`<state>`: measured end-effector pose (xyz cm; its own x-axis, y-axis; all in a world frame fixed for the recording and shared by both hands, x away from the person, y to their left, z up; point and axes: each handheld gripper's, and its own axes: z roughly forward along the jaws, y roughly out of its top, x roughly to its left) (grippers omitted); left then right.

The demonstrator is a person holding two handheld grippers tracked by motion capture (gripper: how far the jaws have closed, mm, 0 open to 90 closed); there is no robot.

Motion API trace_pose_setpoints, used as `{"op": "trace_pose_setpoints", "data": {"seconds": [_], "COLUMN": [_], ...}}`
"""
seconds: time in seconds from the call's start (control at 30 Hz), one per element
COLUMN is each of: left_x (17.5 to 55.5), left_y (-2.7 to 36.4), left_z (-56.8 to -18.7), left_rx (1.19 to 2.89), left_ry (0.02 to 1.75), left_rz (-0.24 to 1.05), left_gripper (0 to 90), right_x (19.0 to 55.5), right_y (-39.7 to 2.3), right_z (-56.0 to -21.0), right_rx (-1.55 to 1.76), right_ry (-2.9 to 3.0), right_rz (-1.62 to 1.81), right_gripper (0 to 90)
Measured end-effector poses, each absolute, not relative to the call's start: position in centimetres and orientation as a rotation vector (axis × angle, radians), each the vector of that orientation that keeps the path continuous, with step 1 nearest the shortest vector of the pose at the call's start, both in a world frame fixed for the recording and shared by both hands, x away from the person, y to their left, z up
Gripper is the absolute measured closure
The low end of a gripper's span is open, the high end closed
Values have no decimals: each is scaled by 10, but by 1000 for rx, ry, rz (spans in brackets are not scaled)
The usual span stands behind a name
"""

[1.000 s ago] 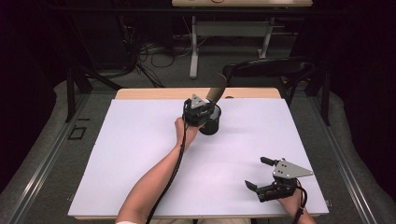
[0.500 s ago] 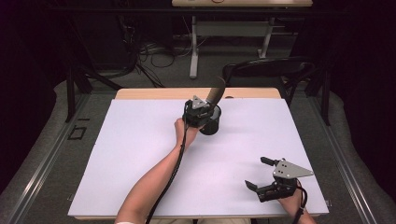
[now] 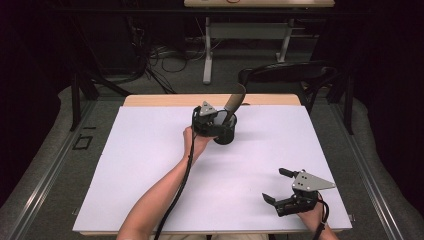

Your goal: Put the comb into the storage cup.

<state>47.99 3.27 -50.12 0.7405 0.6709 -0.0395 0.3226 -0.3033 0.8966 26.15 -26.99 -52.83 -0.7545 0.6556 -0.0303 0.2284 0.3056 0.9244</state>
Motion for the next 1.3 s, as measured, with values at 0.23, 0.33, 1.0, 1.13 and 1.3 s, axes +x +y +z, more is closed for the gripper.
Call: {"op": "trace_pose_setpoints", "data": {"seconds": [0.23,0.33,1.0,1.13,1.3], "left_x": [473,471,450,446,441], "left_y": [38,39,67,75,84], "left_z": [-490,-487,-474,-473,-474], "left_rx": [1917,1934,2036,2047,2058], "left_ry": [731,722,702,705,709], "left_rz": [414,418,404,402,409], "left_gripper": [167,157,12,3,3], "right_x": [262,262,262,262,262], "right_y": [-270,-269,-269,-269,-269], "right_z": [-528,-529,-529,-529,-529], "right_rx": [786,789,793,794,797], "right_ry": [2175,2177,2177,2178,2177], "right_rz": [1440,1442,1440,1439,1439], "right_gripper": [0,0,0,0,0]}}
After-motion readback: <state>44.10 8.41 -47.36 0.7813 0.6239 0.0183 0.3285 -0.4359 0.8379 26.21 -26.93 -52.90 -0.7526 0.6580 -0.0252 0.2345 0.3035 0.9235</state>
